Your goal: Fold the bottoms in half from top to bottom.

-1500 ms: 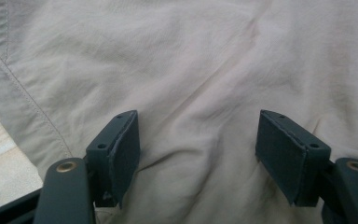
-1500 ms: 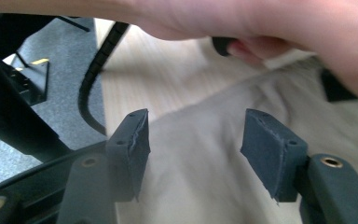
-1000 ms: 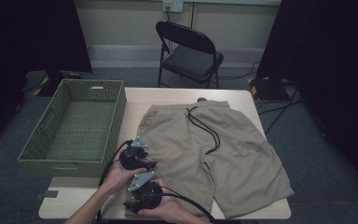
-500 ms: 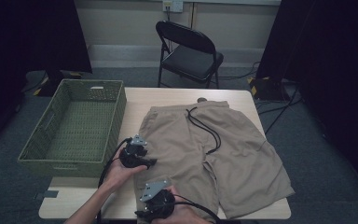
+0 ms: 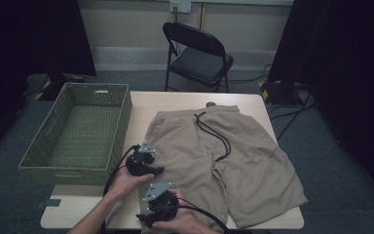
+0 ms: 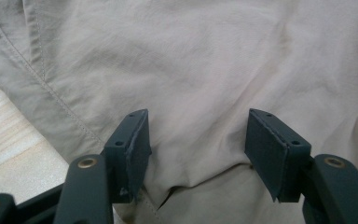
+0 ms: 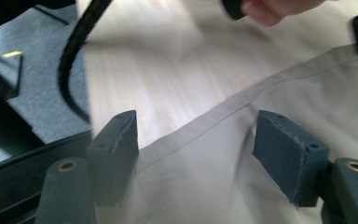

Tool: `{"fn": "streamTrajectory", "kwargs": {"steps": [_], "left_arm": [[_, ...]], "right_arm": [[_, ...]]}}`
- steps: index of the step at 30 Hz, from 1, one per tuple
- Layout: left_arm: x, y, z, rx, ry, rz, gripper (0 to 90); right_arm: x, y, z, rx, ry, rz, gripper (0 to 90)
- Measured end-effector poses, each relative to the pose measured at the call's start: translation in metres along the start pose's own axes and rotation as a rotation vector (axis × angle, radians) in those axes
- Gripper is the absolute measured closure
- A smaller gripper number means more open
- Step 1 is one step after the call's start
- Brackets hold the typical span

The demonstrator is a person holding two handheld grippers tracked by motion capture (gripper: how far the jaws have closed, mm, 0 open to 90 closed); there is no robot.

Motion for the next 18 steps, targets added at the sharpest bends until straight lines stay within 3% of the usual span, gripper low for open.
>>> {"fn": "streamTrajectory", "kwargs": {"steps": [5,9,14,16,18], "left_arm": [[0.0001,0.0005,0.0,-0.001,0.002,0.005,39.5],[-0.0012,0.0002,0.0003,0.005,0.011,-0.005,37.2],[-0.0014,0.0002,0.0001,0.011,0.013,-0.006,35.9],[-0.0015,0.0002,-0.0001,0.013,0.013,-0.006,35.5],[-0.0013,0.0002,0.0001,0.017,0.011,-0.006,35.3]], "right_arm": [[-0.0058,-0.0005,-0.0009,0.009,-0.005,0.006,27.7],[-0.0093,-0.0007,0.0031,0.089,-0.011,0.022,26.9],[-0.0101,-0.0002,0.0038,0.09,-0.01,0.026,27.4],[-0.01,0.0003,0.0032,0.092,-0.018,0.027,31.3],[-0.0077,0.0012,-0.0011,0.072,-0.046,0.017,46.9]]}}
Point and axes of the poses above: each handheld gripper's, and its own axes: x roughly backward along the jaws, y roughly out of its top, z roughly to its left, the point moved 3 cm from there along -x, roughly forward along the jaws, and after that the axes turned 12 degrees about -z, right-handed, at the moved point
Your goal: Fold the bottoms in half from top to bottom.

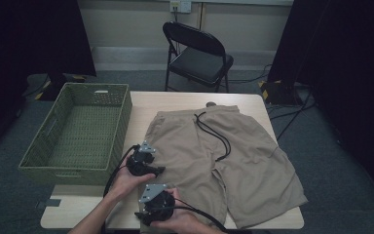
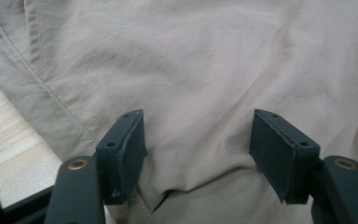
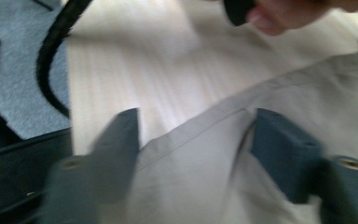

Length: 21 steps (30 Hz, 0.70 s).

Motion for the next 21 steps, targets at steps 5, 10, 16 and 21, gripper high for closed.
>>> {"fn": "streamTrajectory", "kwargs": {"steps": [5,10,16,21], "left_arm": [[0.0,0.0,0.002,0.011,-0.002,-0.005,35.3],[0.001,0.0,0.003,0.016,0.003,-0.004,35.0],[0.007,0.004,0.008,0.038,0.013,-0.038,34.1],[0.013,0.006,0.013,0.083,-0.004,-0.062,37.7]], "right_arm": [[0.002,0.001,-0.01,-0.016,-0.026,0.004,68.8],[0.004,0.001,-0.016,-0.089,-0.017,0.009,83.8],[0.015,0.006,-0.025,-0.125,0.01,-0.015,88.8],[0.034,0.012,-0.029,-0.138,0.009,-0.054,88.7]]}}
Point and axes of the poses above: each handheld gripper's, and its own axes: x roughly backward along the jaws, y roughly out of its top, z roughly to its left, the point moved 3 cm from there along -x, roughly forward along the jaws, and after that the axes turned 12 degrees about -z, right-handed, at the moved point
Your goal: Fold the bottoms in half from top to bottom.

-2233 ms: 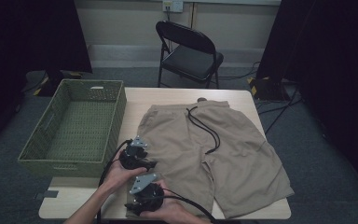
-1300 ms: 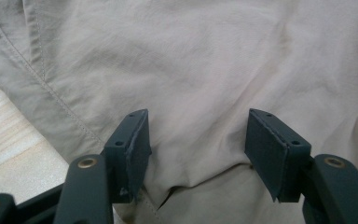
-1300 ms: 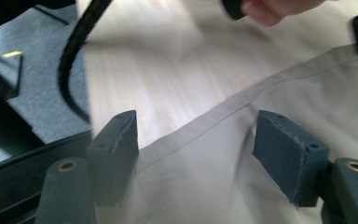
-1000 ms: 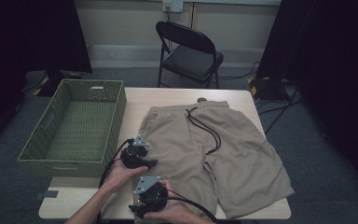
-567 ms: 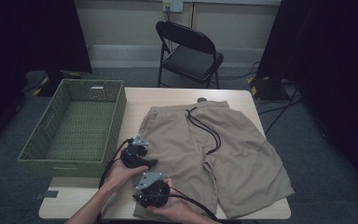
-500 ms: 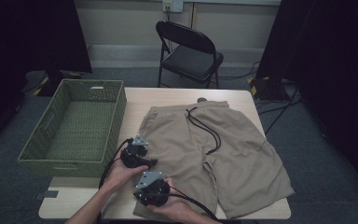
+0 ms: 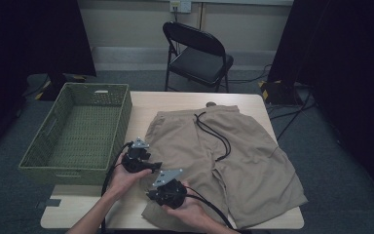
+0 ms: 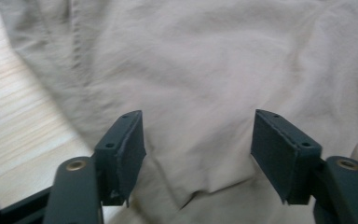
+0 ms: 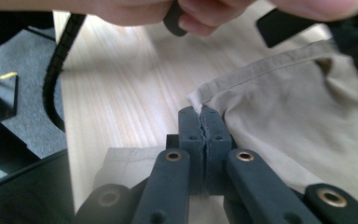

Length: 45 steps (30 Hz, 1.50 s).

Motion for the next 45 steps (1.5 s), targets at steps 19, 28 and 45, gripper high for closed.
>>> {"fn": "streamTrajectory", "kwargs": {"steps": [19,28,45], "left_arm": [[-0.011,-0.006,-0.004,-0.014,0.023,0.033,37.6],[-0.014,-0.006,-0.007,-0.023,0.013,0.045,37.4],[-0.008,0.008,-0.003,-0.006,0.019,-0.01,37.3]], "right_arm": [[0.076,-0.006,-0.046,-0.068,-0.123,-0.067,88.7],[0.068,-0.033,-0.09,-0.109,-0.259,0.002,88.6],[0.056,-0.046,-0.068,-0.079,-0.177,0.061,88.7]]}}
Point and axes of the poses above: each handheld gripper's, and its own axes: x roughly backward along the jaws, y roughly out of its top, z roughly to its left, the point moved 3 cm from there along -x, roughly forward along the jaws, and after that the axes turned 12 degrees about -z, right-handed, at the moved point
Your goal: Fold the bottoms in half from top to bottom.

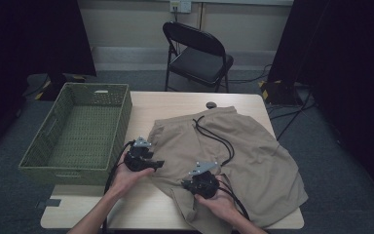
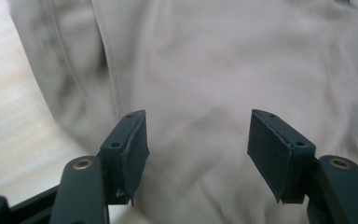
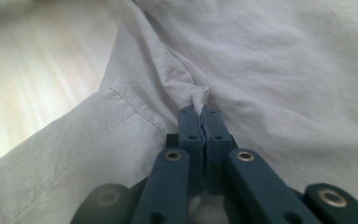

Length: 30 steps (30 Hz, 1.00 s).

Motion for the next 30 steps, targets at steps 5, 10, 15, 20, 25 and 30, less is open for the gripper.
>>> {"fn": "streamTrajectory", "kwargs": {"steps": [5,10,15,20,25,30], "left_arm": [[0.0,0.009,0.008,0.007,0.041,-0.04,35.8],[-0.006,0.022,0.022,0.027,0.121,-0.103,35.4],[-0.017,0.032,0.033,0.041,0.142,-0.118,37.4],[-0.021,0.04,0.047,0.053,0.197,-0.114,36.1],[-0.033,0.035,0.053,0.077,0.206,-0.085,33.6],[-0.043,0.028,0.058,0.08,0.21,-0.058,34.3]], "right_arm": [[0.0,-0.001,0.013,0.021,0.032,0.017,88.6],[0.001,-0.001,0.014,0.022,0.046,0.022,88.6],[0.001,-0.003,0.012,0.018,0.058,0.007,88.6],[0.001,-0.003,0.012,0.024,0.061,0.006,88.6],[0.002,-0.003,0.013,0.034,0.062,0.009,88.6],[0.001,-0.003,0.012,0.035,0.064,0.007,88.5]]}}
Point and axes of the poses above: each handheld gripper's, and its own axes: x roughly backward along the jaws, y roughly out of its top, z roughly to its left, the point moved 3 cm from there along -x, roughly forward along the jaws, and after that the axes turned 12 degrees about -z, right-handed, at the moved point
